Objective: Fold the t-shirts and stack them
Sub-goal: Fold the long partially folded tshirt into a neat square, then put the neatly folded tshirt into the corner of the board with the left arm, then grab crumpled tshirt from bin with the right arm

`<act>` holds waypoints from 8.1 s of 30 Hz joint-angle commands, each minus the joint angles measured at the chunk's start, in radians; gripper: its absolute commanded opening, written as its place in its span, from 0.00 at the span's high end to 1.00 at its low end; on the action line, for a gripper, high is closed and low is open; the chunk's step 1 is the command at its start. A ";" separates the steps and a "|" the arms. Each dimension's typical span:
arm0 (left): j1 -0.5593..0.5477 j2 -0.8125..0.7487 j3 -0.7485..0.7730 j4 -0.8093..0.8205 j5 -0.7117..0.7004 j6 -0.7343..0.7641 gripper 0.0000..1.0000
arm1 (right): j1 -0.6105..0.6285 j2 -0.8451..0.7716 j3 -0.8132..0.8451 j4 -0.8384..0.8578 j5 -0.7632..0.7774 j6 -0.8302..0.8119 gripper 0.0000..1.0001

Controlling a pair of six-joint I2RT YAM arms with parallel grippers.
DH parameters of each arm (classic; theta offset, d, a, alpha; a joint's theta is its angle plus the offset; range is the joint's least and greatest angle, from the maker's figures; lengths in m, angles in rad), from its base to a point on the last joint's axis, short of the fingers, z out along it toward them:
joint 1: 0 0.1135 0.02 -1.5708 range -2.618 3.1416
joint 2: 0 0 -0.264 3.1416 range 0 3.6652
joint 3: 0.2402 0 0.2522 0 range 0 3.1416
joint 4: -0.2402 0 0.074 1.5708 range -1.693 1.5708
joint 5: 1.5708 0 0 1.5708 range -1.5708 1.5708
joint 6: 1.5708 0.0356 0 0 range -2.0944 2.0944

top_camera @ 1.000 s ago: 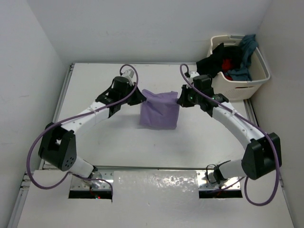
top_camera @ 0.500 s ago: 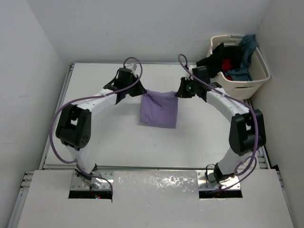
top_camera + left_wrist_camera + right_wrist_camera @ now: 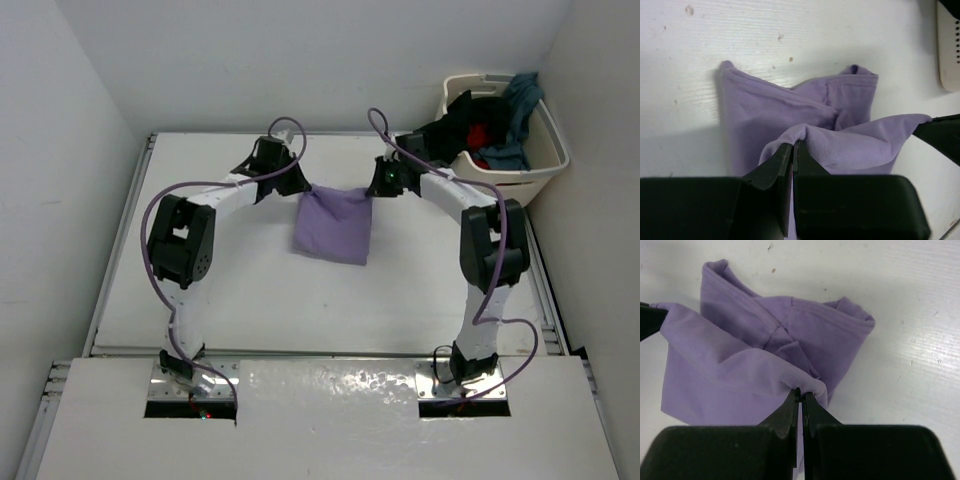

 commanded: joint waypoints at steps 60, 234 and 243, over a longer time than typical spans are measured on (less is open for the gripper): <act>-0.055 -0.135 -0.104 0.140 0.161 0.009 0.00 | 0.041 0.012 0.045 0.090 -0.084 0.064 0.01; 0.423 -0.919 -0.543 0.068 0.048 0.003 0.00 | -0.157 -0.088 0.511 -0.352 0.654 -0.013 0.01; 0.418 -0.913 -0.491 0.068 -0.006 0.055 0.00 | -0.229 0.226 0.814 -0.144 0.804 0.044 0.01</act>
